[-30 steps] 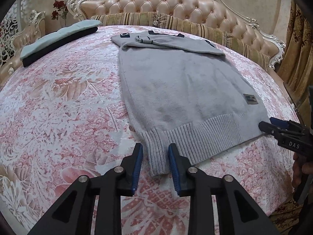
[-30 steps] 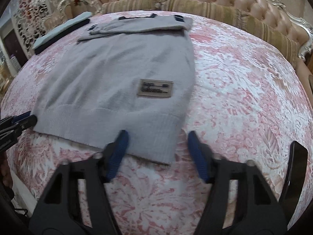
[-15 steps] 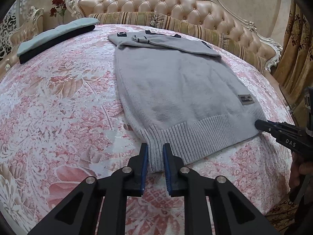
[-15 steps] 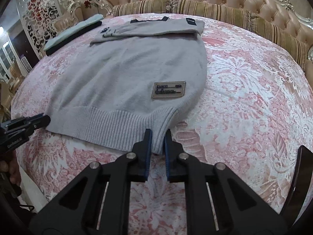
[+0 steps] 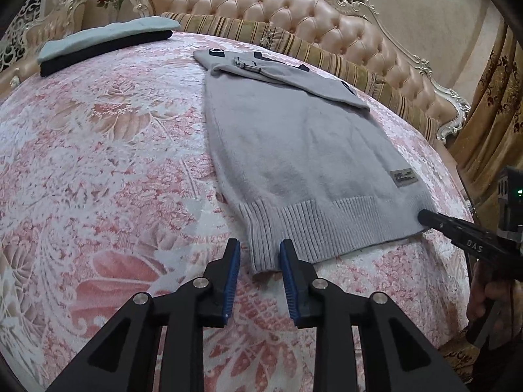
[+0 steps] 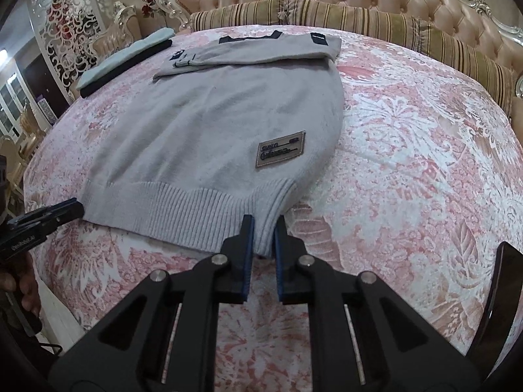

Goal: Fold clothes
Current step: 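Lift the held hem with both tools and fold it toward the collar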

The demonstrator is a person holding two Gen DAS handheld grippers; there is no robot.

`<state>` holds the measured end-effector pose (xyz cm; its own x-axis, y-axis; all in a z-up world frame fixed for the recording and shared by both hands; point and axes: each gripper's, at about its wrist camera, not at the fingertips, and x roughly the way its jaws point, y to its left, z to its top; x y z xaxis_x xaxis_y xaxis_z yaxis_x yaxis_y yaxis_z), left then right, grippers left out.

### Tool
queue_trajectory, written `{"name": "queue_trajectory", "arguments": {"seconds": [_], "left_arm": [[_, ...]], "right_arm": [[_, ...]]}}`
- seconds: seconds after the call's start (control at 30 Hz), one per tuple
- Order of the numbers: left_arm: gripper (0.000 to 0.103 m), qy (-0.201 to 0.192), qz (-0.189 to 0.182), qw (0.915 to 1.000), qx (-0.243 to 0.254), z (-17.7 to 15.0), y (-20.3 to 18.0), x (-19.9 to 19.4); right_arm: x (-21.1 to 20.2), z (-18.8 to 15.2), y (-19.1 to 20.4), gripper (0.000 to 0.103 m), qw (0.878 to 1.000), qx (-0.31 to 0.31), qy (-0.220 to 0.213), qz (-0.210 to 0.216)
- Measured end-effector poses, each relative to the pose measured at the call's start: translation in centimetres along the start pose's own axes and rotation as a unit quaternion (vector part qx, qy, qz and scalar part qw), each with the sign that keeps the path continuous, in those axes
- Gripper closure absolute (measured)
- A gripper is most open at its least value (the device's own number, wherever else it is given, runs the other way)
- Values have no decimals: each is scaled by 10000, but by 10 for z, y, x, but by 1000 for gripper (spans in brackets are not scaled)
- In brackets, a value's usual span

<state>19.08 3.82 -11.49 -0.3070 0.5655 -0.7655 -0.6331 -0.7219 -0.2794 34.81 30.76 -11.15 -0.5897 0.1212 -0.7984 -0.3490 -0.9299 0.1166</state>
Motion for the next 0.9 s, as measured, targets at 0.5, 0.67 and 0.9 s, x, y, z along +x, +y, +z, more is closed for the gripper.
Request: {"name": "queue_trajectory", "arguments": {"seconds": [0.5, 0.67, 0.9], "left_arm": [[97, -115, -412, 9984, 375, 31, -17, -16], [97, -449, -808, 9947, 461, 89, -23, -28], [97, -424, -824, 9955, 215, 192, -11, 22]], "right_arm": [[-8, 24, -4, 91, 9995, 29, -301, 117], [-19, 69, -3, 91, 9977, -114, -664, 107], [19, 162, -9, 92, 9963, -363, -751, -185]]}}
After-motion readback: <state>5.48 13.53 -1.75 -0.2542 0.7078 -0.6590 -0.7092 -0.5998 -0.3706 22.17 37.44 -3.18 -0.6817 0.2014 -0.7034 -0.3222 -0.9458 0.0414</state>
